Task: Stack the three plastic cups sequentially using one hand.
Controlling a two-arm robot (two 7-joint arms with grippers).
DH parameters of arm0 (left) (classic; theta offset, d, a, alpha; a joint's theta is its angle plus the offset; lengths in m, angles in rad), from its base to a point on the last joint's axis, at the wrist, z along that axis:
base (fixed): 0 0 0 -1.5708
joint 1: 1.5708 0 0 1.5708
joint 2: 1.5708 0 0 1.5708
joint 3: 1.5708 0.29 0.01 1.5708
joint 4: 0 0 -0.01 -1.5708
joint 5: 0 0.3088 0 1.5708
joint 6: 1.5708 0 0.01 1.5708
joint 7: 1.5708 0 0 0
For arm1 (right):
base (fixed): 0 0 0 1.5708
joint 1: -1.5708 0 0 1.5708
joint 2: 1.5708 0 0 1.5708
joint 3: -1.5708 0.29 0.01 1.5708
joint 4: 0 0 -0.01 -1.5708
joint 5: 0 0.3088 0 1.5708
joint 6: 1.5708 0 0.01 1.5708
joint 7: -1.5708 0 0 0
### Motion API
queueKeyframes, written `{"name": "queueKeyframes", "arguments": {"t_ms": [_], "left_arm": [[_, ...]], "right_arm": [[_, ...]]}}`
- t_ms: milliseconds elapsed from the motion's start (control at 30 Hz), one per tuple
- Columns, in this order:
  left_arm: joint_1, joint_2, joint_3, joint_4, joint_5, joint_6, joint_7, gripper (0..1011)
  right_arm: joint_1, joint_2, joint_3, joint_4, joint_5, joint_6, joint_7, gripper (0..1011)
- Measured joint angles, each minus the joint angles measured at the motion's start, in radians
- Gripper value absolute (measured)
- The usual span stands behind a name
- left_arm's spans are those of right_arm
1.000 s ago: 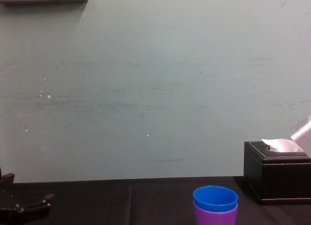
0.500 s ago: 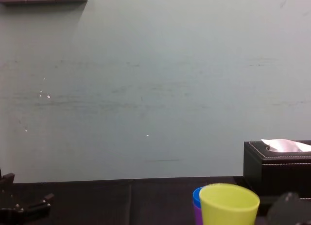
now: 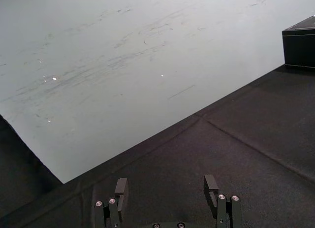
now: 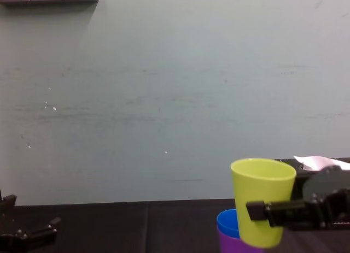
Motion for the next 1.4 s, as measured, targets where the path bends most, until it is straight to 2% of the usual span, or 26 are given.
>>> {"name": "queueKeyframes", "arguments": {"t_ms": [300,800,1400], "left_arm": [[0.000,0.000,0.000,0.000,0.000,0.000,0.000,1011],[0.000,0.000,0.000,0.000,0.000,0.000,0.000,1011],[0.000,0.000,0.000,0.000,0.000,0.000,0.000,1011]], "right_arm": [[0.063,-0.026,-0.008,0.025,-0.006,0.029,-0.007,720],[0.179,-0.087,-0.054,0.149,-0.047,0.053,0.006,720],[0.222,-0.114,-0.086,0.226,-0.060,0.044,0.039,720]]}}
